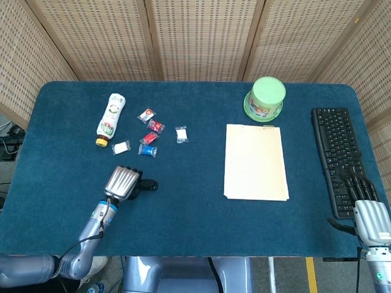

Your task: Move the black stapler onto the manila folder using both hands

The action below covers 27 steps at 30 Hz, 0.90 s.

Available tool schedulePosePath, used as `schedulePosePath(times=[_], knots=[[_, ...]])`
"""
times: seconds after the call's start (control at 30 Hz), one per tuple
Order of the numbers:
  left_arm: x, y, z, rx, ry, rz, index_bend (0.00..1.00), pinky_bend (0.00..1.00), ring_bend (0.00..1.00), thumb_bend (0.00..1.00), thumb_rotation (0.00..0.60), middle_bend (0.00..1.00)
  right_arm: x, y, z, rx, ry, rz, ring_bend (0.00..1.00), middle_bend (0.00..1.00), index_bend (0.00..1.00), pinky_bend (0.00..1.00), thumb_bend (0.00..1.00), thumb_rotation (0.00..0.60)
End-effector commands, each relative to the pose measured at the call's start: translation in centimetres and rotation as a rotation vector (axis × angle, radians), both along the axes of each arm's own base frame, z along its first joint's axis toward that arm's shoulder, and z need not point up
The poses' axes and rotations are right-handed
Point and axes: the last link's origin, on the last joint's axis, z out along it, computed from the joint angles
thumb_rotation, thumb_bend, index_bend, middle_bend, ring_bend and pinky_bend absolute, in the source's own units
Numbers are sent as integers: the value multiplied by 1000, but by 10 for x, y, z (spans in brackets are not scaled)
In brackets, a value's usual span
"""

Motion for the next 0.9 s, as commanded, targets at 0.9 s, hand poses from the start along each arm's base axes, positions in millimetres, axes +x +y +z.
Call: schedulePosePath(times=[0.9], knots=[[157,67,-80,11,-14,-235,762,522,497,577,600,529,-25,-11,9,-10,-60,-94,0,0,114,26,125,600]])
